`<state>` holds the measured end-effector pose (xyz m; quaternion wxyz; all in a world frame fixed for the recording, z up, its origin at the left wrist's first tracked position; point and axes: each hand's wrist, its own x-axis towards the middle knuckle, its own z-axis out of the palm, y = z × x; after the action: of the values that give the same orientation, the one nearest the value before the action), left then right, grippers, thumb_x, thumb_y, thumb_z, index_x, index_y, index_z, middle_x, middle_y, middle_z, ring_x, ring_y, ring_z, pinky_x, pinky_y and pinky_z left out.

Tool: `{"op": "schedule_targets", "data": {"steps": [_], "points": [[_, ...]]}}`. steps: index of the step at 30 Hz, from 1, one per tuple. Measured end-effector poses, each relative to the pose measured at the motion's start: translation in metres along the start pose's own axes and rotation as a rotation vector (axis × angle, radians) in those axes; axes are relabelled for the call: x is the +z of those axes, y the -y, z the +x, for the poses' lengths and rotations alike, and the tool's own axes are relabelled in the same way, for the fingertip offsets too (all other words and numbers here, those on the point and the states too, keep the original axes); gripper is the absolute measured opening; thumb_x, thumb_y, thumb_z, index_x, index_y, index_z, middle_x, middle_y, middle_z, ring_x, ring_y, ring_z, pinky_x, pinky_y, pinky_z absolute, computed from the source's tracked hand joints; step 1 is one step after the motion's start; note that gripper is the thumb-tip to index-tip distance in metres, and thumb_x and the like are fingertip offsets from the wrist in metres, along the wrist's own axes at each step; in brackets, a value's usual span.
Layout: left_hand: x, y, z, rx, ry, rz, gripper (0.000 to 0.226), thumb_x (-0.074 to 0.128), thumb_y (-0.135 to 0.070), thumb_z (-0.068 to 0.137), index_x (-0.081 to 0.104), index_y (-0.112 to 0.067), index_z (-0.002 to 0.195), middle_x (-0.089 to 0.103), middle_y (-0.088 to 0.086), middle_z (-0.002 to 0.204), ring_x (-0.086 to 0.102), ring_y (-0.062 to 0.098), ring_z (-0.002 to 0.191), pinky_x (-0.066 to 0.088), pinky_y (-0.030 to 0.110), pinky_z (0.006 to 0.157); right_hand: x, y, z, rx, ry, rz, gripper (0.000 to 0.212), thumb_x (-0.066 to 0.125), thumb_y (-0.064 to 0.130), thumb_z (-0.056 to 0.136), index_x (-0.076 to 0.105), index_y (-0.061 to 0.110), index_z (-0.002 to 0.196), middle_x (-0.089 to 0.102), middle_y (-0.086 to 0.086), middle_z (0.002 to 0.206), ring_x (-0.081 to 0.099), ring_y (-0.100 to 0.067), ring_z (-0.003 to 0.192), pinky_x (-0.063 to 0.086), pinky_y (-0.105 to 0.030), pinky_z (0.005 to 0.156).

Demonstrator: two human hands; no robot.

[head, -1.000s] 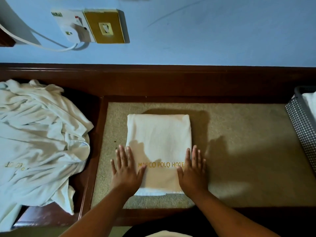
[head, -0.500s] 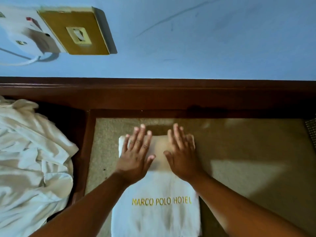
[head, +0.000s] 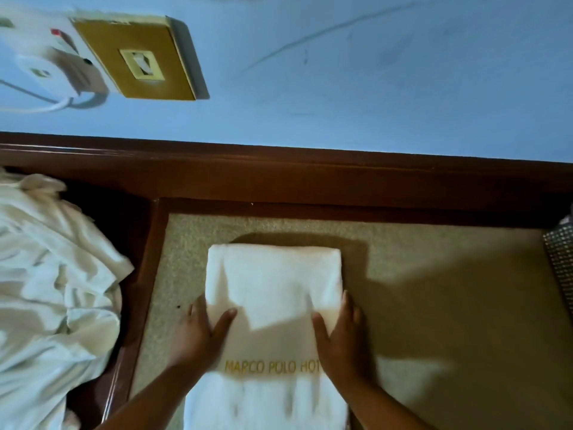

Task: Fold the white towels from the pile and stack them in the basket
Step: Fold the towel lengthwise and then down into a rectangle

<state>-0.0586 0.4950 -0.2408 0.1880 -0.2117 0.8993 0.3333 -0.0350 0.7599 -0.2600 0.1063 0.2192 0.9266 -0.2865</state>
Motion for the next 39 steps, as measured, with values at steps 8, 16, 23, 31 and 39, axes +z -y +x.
{"op": "schedule_targets", "data": {"steps": [8, 16, 23, 31, 39], "points": [[-0.033, -0.032, -0.074, -0.181, 0.279, -0.774, 0.04, 0.079, -0.028, 0.084, 0.067, -0.009, 0.117, 0.076, 0.02, 0.093, 0.075, 0.038, 0.079, 0.06, 0.046, 0.062, -0.044, 0.003, -0.048, 0.277, 0.301, 0.612, 0.054, 0.081, 0.017, 0.082, 0.058, 0.017, 0.13, 0.07, -0.002, 0.113, 0.068, -0.018, 0.098, 0.055, -0.035, 0.085], [-0.047, -0.096, -0.153, -0.102, 0.553, -0.982, 0.045, 0.061, -0.024, 0.089, 0.06, -0.005, 0.13, 0.068, 0.035, 0.112, 0.071, 0.048, 0.085, 0.06, 0.056, 0.073, -0.183, -0.01, -0.076, 0.109, 0.289, 0.768, 0.056, 0.078, 0.009, 0.063, 0.066, 0.011, 0.118, 0.077, -0.01, 0.093, 0.074, -0.023, 0.078, 0.057, -0.032, 0.066], [-0.018, -0.211, -0.224, 0.246, 0.65, -0.877, 0.041, 0.062, -0.022, 0.089, 0.059, -0.016, 0.129, 0.07, 0.031, 0.108, 0.069, 0.044, 0.082, 0.059, 0.055, 0.071, -0.318, -0.09, -0.119, 0.038, 0.001, 0.748, 0.036, 0.075, 0.005, 0.081, 0.068, 0.027, 0.109, 0.077, 0.006, 0.092, 0.074, -0.009, 0.081, 0.056, -0.022, 0.066], [0.082, -0.327, -0.325, 0.479, 0.852, -0.856, 0.029, 0.058, -0.015, 0.095, 0.063, -0.016, 0.123, 0.071, 0.027, 0.108, 0.071, 0.043, 0.083, 0.061, 0.053, 0.068, -0.419, -0.221, -0.173, 0.13, -0.375, 0.705, 0.043, 0.074, 0.027, 0.062, 0.069, 0.027, 0.105, 0.076, 0.004, 0.094, 0.073, -0.018, 0.089, 0.059, -0.037, 0.081], [0.18, -0.377, -0.386, 0.544, 0.948, -0.894, 0.032, 0.057, -0.013, 0.096, 0.063, -0.011, 0.127, 0.069, 0.027, 0.117, 0.066, 0.05, 0.104, 0.054, 0.063, 0.088, -0.476, -0.299, -0.181, 0.235, -0.561, 0.468, 0.05, 0.072, 0.015, 0.079, 0.064, 0.025, 0.127, 0.07, 0.003, 0.106, 0.067, -0.018, 0.1, 0.05, -0.022, 0.078]]}}
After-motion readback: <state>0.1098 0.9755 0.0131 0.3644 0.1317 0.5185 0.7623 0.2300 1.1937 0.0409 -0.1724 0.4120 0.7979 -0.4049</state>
